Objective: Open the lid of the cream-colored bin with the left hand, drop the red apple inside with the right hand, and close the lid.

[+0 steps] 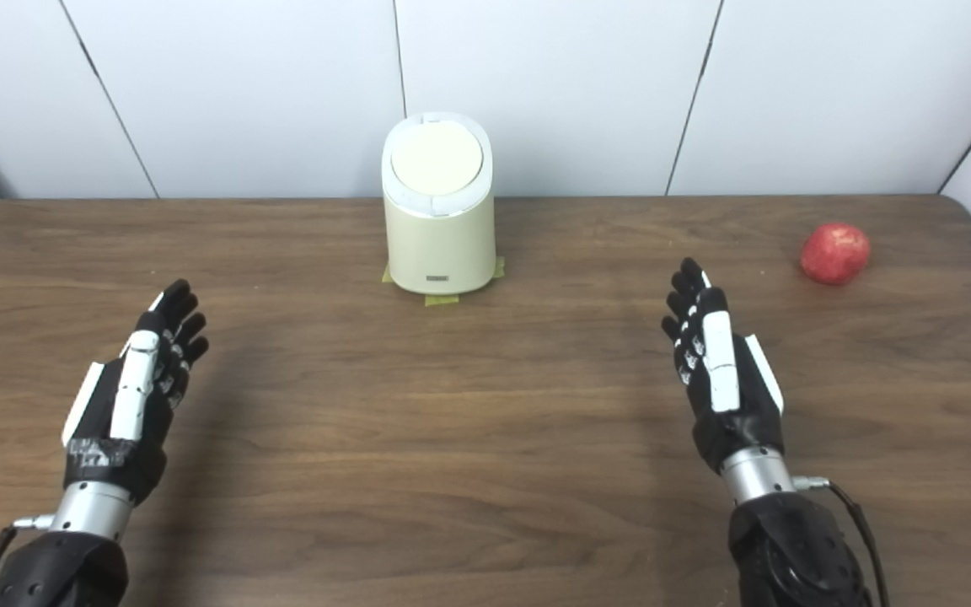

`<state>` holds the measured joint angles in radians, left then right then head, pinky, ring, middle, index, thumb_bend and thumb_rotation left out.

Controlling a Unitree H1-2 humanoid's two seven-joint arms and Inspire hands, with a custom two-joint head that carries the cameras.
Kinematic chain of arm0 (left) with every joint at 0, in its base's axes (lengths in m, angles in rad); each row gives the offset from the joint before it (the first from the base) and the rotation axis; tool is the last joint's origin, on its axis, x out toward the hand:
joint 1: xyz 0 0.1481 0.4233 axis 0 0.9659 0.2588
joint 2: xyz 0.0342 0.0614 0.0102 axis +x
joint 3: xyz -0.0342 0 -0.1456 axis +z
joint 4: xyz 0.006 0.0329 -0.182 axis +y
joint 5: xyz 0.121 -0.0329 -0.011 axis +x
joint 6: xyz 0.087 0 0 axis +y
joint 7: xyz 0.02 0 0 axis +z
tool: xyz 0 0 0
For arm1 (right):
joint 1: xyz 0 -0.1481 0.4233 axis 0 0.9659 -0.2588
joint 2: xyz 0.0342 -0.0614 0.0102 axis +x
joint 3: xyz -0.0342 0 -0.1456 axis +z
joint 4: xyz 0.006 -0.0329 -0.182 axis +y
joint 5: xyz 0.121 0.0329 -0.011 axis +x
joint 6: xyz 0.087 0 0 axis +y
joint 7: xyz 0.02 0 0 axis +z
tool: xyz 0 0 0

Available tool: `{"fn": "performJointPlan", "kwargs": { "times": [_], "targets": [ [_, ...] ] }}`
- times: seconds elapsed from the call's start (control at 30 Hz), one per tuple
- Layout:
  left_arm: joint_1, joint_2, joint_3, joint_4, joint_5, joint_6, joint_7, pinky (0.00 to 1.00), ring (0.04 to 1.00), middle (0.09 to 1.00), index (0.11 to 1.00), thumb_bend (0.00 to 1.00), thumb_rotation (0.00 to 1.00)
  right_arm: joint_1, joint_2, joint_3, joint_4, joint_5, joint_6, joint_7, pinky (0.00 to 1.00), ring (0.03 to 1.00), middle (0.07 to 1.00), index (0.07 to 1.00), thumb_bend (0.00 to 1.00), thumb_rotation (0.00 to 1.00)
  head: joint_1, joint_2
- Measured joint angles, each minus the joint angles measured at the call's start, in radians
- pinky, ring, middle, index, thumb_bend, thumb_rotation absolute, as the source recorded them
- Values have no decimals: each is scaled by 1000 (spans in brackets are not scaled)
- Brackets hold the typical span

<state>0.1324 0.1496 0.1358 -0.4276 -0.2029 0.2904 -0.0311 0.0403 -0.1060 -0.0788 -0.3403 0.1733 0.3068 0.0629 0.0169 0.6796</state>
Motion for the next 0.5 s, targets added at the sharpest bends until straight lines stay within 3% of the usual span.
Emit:
{"fn": "performJointPlan", "kwargs": {
  "times": [0.17,0.43,0.5],
  "targets": [
    [2,0,-3,2,0,-11,-1,984,987,991,989,413,926,3,0,2,6,-1,-3,1,990,1000,1000,1000,661,1000,-3,-11],
    [6,1,-9,12,0,-30,-4,996,994,996,992,396,949,8,0,4,33,-1,-30,9,996,1000,1000,1000,654,1000,6,-75],
    [9,1,-14,14,0,-31,-4,990,995,991,991,388,957,11,0,4,38,0,-37,13,999,1000,1000,1000,654,1000,6,-75]
  ]
}}
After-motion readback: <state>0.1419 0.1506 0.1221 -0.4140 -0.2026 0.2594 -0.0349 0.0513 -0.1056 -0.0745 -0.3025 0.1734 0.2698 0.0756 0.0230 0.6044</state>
